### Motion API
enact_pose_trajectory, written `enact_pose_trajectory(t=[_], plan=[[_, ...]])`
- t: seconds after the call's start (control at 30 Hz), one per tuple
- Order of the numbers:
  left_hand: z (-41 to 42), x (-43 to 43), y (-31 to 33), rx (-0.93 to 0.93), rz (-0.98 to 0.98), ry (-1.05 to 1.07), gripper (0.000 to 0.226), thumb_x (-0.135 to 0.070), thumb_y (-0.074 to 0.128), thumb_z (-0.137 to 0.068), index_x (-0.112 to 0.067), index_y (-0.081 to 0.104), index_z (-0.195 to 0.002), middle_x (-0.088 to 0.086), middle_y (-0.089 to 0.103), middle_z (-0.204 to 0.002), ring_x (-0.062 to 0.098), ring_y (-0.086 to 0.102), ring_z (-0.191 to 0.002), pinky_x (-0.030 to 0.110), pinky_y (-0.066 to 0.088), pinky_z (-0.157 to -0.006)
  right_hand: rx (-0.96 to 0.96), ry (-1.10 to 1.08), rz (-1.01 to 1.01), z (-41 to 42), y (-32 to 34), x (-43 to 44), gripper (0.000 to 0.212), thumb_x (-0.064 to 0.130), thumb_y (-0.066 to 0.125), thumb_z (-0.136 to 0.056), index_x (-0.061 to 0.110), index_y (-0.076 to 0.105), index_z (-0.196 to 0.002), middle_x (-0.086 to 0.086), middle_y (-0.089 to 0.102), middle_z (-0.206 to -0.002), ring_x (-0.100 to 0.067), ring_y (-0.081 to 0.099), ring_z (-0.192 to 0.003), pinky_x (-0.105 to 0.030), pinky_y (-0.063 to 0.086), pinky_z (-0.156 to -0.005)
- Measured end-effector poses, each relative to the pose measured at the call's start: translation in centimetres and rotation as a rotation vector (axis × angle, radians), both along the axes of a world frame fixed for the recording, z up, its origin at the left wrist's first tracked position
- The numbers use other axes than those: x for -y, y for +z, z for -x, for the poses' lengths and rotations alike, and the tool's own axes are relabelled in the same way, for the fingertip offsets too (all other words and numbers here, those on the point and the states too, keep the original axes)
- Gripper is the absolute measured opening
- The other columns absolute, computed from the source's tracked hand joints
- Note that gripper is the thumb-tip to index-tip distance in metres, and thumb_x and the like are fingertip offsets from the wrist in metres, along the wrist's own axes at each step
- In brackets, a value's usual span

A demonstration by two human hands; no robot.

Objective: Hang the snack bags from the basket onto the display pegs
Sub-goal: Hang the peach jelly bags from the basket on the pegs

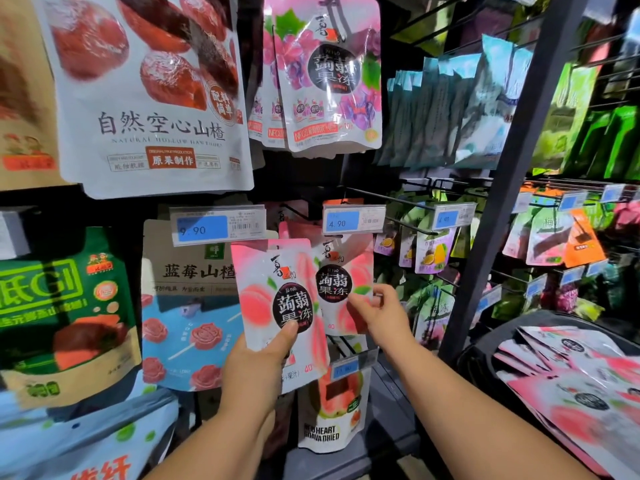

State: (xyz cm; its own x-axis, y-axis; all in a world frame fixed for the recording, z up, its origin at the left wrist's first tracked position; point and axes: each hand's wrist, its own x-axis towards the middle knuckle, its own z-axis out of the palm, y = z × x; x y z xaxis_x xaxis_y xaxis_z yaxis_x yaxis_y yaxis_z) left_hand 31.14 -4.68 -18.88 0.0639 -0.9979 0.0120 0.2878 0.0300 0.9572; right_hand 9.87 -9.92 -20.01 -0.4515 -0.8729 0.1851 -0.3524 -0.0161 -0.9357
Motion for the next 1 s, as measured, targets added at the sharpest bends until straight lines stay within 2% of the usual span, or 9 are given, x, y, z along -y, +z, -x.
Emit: enact_pose_trajectory(t=[0.07,0.13,0.2,0.27,0.4,0.53,0.63,0.8,1.0], plan=[[0.5,0.2,-0.2,-0.038,-0.002,-0.034,0.022,-0.020,0.076,-0.083,-0.025,0.067,-0.103,-0.006,0.073,-0.097,0.011,0.066,-0.089,0.027,0.047,-0.071,-0.039,-0.104,0.039,0.0,-0.2,-0.3,0.045,0.041,0.072,-0.087,0.018,0.050,-0.118,-0.004,0.057,-0.108,-0.008,0.056,-0.083,-0.019,0.045,-0.072],[1.1,0.3,-0.5,-0.038,-0.031,-0.055,0.027,-0.023,0.076,-0.084,-0.022,0.067,-0.109,-0.004,0.072,-0.096,0.012,0.065,-0.082,0.025,0.048,-0.068,-0.124,-0.194,0.134,-0.2,-0.2,-1.1,0.033,0.041,0.066,-0.091,0.021,0.050,-0.112,-0.003,0.050,-0.110,-0.010,0.055,-0.083,-0.022,0.044,-0.075],[1.7,0.7,-0.9,-0.067,-0.060,-0.073,0.030,-0.028,0.079,-0.080,-0.023,0.069,-0.109,-0.004,0.074,-0.100,0.019,0.068,-0.092,0.035,0.054,-0.085,-0.149,-0.158,0.241,-0.6,0.1,-2.1,0.017,0.035,0.060,-0.096,0.021,0.052,-0.100,-0.002,0.050,-0.101,-0.011,0.053,-0.078,-0.015,0.041,-0.069],[2.4,0.7,-1.0,-0.065,-0.075,-0.097,0.036,-0.035,0.081,-0.076,-0.025,0.070,-0.108,-0.003,0.075,-0.103,0.024,0.069,-0.100,0.049,0.052,-0.096,-0.072,0.009,0.229,-1.1,0.3,-2.7,0.015,0.035,0.056,-0.098,0.021,0.056,-0.094,-0.004,0.057,-0.093,-0.015,0.055,-0.080,-0.016,0.044,-0.071],[3.4,0.9,-1.0,-0.044,-0.092,-0.152,0.031,-0.042,0.083,-0.068,-0.030,0.075,-0.095,0.000,0.077,-0.096,0.027,0.071,-0.095,0.054,0.053,-0.093,0.187,0.297,0.024,-1.5,0.0,-3.2,0.043,0.056,0.056,-0.085,0.019,0.064,-0.105,0.001,0.064,-0.094,-0.019,0.060,-0.088,-0.037,0.048,-0.082],[4.2,1.2,-0.8,0.014,-0.095,-0.174,0.026,-0.044,0.082,-0.071,-0.028,0.073,-0.090,0.000,0.077,-0.089,0.027,0.072,-0.090,0.054,0.054,-0.092,0.357,0.455,0.022,-1.4,0.2,-3.5,0.039,0.034,0.066,-0.079,0.012,0.060,-0.111,-0.007,0.075,-0.104,-0.025,0.072,-0.093,-0.037,0.055,-0.080],[4.7,1.5,-0.8,0.013,-0.084,-0.211,0.049,-0.056,0.083,-0.059,-0.027,0.072,-0.097,0.001,0.077,-0.092,0.027,0.073,-0.092,0.054,0.053,-0.092,0.427,0.464,0.073,-1.0,0.3,-3.9,0.038,0.026,0.068,-0.078,0.009,0.057,-0.111,-0.011,0.076,-0.102,-0.029,0.073,-0.093,-0.042,0.057,-0.080],[5.4,1.8,-0.6,-0.051,-0.112,-0.316,0.031,-0.028,0.075,-0.082,-0.015,0.069,-0.111,0.009,0.076,-0.099,0.033,0.071,-0.097,0.052,0.054,-0.092,0.471,0.419,0.137,-0.1,0.0,-4.5,0.047,0.030,0.077,-0.073,0.012,0.057,-0.111,-0.017,0.073,-0.108,-0.035,0.071,-0.097,-0.051,0.055,-0.089],[5.8,2.4,-0.1,-0.090,-0.116,-0.356,0.026,-0.024,0.070,-0.087,-0.013,0.068,-0.110,0.012,0.076,-0.097,0.033,0.072,-0.093,0.048,0.056,-0.088,0.483,0.346,0.159,-0.2,0.3,-4.3,0.026,0.012,0.067,-0.092,0.010,0.055,-0.116,-0.016,0.074,-0.106,-0.033,0.071,-0.095,-0.049,0.056,-0.086]])
